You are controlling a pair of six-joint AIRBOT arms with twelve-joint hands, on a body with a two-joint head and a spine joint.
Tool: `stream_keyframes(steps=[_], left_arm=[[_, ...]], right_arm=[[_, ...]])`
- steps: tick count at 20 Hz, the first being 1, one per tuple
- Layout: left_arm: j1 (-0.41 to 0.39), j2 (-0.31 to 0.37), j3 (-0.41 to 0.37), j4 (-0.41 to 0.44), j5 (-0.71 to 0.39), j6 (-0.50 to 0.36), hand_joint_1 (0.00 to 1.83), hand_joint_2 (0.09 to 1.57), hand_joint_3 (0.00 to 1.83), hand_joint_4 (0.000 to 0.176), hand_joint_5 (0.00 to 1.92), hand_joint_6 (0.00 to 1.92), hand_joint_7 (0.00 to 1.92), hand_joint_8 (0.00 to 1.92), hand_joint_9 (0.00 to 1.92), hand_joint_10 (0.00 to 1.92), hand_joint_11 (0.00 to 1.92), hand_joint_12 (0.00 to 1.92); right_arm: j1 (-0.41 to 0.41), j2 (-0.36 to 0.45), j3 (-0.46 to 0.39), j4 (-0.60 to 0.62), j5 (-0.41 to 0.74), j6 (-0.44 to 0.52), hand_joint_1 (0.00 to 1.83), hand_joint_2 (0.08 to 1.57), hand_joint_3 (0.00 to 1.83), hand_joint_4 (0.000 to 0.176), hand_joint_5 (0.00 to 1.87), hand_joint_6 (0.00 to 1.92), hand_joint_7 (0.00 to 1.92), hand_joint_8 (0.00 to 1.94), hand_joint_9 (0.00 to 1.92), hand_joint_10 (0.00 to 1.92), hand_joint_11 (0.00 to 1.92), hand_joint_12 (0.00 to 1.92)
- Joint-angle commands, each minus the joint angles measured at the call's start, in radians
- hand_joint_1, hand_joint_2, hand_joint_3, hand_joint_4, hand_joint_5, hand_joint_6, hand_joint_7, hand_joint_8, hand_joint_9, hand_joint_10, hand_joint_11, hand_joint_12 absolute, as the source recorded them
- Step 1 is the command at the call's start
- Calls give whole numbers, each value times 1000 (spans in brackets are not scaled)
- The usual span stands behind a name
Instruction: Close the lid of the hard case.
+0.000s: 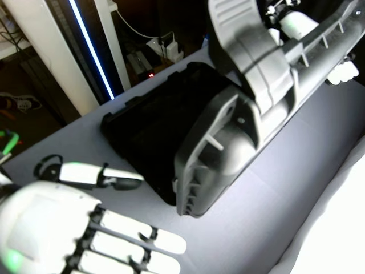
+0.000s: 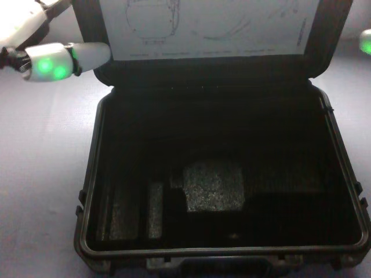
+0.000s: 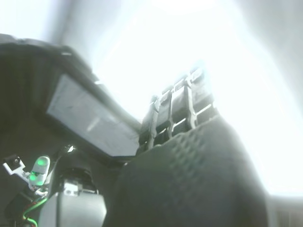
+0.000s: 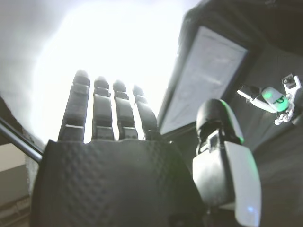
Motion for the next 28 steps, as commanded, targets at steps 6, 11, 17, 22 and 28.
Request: stream_keyframes(steps=[6, 11, 17, 22, 28], left_arm=[[-97, -26, 30, 80, -24, 3, 0, 1116, 2, 0, 59, 9, 35, 5, 4, 1, 17, 8], [-66, 10, -24, 103, -73, 3, 0, 1109, 0, 0, 55, 4, 43, 6, 19, 6, 27, 13], [38, 99, -140, 130, -195, -6, 0, 1143, 14, 0, 69, 4, 51, 5, 33, 11, 49, 22], [107, 149, -192, 137, -245, -20, 0, 1114, 0, 0, 62, 0, 39, 0, 20, 2, 31, 16], [153, 182, -228, 142, -271, -30, 0, 1184, 21, 0, 52, 1, 34, 4, 25, 4, 0, 0]], right_arm=[[117, -43, 31, -117, -13, 5, 59, 1220, 0, 0, 19, 3, 21, 1, 26, 6, 46, 20], [124, -12, -27, -144, 27, 5, 22, 1203, 0, 0, 3, 0, 14, 0, 7, 3, 28, 17], [74, 47, -129, -150, 130, 5, 27, 1200, 7, 0, 37, 7, 6, 2, 10, 3, 71, 38], [13, 89, -193, -150, 203, 5, 64, 1207, 0, 6, 43, 4, 52, 11, 39, 9, 55, 37], [-91, 149, -266, -141, 290, 12, 162, 1234, 13, 33, 39, 0, 62, 0, 31, 0, 18, 41]])
